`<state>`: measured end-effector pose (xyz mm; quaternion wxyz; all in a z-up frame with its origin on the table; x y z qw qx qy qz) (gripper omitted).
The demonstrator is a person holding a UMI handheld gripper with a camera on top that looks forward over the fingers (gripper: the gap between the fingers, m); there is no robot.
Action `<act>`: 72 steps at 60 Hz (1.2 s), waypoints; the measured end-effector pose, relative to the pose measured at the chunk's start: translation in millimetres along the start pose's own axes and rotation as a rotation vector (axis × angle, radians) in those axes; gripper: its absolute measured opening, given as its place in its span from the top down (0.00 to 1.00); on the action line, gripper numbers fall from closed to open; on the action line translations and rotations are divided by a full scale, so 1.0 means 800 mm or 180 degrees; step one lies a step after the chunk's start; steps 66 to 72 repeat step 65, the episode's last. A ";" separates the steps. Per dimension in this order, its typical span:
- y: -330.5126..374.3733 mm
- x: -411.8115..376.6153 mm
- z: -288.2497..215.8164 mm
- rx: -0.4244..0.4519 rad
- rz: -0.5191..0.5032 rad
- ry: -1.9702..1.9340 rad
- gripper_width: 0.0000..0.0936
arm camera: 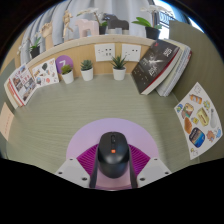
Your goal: Arrange mouse
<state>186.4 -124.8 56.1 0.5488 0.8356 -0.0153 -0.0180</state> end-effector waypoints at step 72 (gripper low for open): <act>0.355 -0.165 0.118 0.0955 -0.0018 0.0051 0.07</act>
Point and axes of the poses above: the point between the fingertips, and its own axes, seen from behind it with the camera up: x to the right, z down, y backward, against the way the camera looks, the point moved 9 cm from there along y, backward, against the way the camera looks, and after that the axes turned 15 degrees about -x, right-handed, at the moved point
